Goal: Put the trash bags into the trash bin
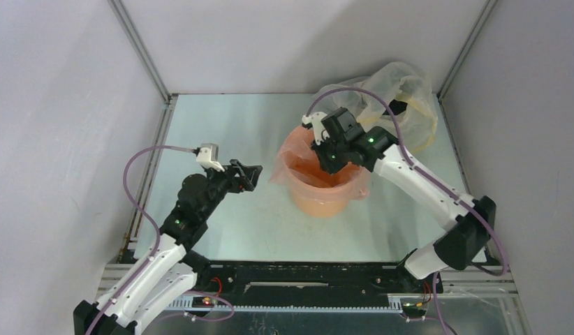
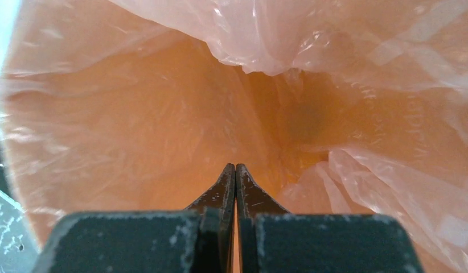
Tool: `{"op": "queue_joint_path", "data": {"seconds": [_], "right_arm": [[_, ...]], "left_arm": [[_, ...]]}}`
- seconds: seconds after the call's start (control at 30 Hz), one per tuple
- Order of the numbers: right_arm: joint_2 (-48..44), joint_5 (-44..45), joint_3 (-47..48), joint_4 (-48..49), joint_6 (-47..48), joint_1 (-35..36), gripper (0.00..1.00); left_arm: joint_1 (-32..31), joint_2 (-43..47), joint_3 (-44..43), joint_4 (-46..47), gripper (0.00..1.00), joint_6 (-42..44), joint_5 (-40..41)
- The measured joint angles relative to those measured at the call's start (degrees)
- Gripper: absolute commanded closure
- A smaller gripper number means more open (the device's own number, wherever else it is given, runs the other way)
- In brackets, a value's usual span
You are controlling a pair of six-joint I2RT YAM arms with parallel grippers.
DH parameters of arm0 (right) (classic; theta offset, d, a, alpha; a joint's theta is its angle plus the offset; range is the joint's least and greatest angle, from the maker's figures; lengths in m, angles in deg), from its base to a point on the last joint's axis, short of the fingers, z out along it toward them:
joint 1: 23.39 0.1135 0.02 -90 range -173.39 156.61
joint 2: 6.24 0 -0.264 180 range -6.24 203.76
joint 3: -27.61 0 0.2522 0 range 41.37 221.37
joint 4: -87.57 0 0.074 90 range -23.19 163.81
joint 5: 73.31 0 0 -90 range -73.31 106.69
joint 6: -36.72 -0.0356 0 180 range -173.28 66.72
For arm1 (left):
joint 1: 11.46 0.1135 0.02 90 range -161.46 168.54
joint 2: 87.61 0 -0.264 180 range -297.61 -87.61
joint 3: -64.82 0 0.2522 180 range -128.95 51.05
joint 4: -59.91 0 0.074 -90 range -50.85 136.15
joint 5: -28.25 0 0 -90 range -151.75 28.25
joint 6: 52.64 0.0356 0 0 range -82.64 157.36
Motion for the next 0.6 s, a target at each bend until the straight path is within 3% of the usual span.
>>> {"op": "queue_joint_path", "data": {"seconds": [0.1, 0.6], "right_arm": [[3.04, 0.11, 0.04, -1.66, 0.37, 0.04, 1.0], [7.17, 0.26, -8.0, -0.33, -0.15, 0.04, 1.0]], "left_arm": [[0.0, 1.01, 0.0, -0.39, 0.0, 0.11, -0.11], [0.0, 3.08, -0.02, -1.44, 0.0, 0.13, -2.32]]}}
